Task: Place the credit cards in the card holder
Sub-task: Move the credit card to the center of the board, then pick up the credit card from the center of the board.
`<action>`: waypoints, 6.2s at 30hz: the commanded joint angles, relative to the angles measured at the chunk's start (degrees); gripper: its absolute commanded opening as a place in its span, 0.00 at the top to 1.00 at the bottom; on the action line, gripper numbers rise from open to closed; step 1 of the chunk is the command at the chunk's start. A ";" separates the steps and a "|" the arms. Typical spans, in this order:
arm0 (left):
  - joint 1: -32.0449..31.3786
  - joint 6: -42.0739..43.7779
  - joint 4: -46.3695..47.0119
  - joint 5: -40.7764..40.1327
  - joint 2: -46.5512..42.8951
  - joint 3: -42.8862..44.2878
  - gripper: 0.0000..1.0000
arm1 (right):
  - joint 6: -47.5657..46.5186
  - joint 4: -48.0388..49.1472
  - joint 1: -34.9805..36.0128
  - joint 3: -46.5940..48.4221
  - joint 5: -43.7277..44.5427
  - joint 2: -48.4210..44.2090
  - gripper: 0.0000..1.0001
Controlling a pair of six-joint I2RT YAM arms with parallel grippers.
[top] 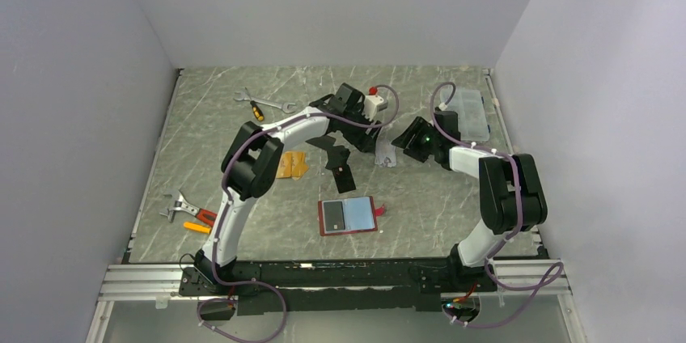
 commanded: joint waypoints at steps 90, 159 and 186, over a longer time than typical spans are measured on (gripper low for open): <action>-1.66 3.84 -2.05 4.32 2.73 0.25 0.61 | 9.83 23.55 -1.79 -8.19 -15.51 5.17 0.62; -1.73 -6.81 3.05 17.56 3.79 -3.69 0.71 | 22.29 49.63 1.30 -12.52 -25.85 10.62 0.71; -0.85 -5.58 2.96 15.93 1.51 -4.92 0.72 | -5.75 5.70 3.94 -1.06 -12.71 -1.49 0.54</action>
